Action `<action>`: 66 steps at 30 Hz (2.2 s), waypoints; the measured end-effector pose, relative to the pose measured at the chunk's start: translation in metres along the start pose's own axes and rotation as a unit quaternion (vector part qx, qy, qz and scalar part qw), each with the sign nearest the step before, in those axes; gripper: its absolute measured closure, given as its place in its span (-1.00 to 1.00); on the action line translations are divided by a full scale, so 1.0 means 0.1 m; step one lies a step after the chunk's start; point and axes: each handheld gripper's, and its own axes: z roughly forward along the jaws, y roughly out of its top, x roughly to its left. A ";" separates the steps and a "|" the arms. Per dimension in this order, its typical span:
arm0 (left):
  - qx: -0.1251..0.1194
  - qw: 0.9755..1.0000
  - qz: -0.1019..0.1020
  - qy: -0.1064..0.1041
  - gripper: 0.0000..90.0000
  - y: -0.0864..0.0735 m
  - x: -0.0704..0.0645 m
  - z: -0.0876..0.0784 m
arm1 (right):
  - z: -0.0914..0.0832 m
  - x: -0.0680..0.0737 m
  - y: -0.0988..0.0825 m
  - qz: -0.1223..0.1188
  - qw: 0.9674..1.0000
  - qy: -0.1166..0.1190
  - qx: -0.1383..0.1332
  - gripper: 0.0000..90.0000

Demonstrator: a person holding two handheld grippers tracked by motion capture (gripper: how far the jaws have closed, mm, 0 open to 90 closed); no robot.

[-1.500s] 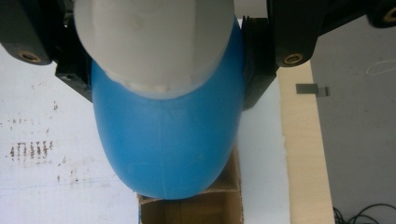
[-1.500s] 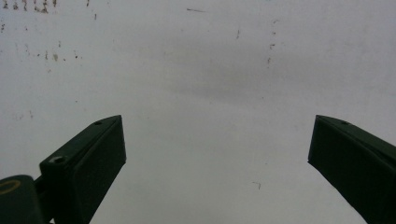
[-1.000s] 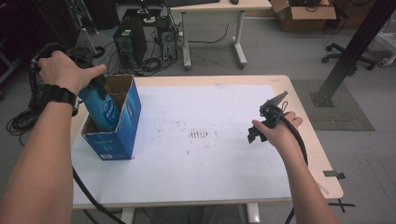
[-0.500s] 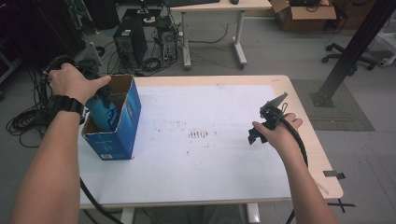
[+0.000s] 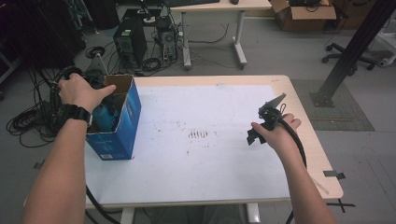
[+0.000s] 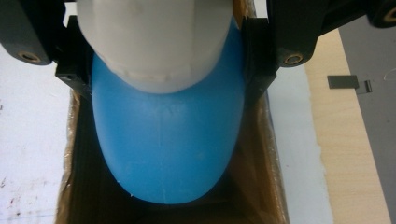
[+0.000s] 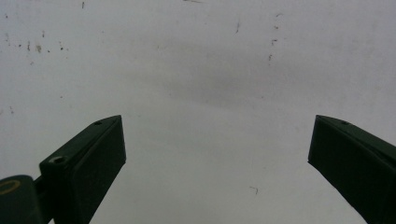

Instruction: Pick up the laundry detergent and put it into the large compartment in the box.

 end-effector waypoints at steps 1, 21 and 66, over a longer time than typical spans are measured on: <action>0.000 1.000 0.001 0.001 -0.17 0.00 0.00 0.01 | 0.00 0.00 0.00 0.000 1.000 0.000 0.000 -0.91; 0.012 1.000 0.008 0.003 -0.17 -0.01 0.00 0.21 | 0.03 -0.02 -0.01 0.002 1.000 -0.001 0.001 -0.91; 0.010 1.000 0.007 -0.005 -0.28 -0.01 0.01 0.28 | 0.05 -0.01 -0.03 -0.001 1.000 0.004 0.002 -0.91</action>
